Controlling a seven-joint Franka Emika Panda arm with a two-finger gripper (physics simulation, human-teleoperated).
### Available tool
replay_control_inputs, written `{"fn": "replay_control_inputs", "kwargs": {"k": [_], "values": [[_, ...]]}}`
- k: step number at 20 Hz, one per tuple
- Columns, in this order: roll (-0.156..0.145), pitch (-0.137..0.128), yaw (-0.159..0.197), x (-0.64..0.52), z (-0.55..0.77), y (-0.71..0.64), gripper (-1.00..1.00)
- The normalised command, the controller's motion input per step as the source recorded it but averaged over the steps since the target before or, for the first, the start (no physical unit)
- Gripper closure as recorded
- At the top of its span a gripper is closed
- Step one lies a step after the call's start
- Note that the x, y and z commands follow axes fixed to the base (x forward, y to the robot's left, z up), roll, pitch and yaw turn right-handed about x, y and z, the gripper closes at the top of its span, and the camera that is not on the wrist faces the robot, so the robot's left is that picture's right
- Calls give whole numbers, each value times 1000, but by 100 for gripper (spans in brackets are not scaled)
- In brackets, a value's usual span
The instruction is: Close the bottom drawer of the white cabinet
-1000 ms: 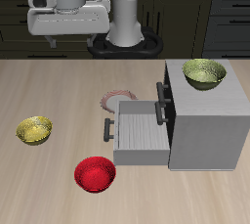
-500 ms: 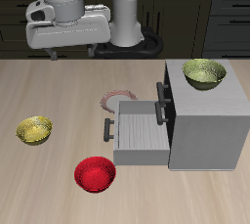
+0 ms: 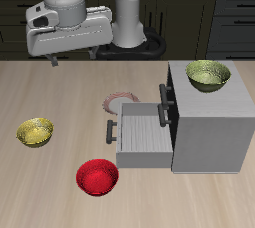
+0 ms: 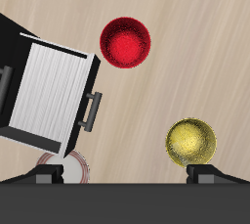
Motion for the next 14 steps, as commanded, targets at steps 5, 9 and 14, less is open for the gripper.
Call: {"fn": "replay_control_inputs", "kwargs": {"k": [5,9,14], "values": [[-36,44,330,-66,-197,14,-100],[-19,-30,298,-17,-40,123,-100],[-3,-13,333,-85,-126,175,-100]]}}
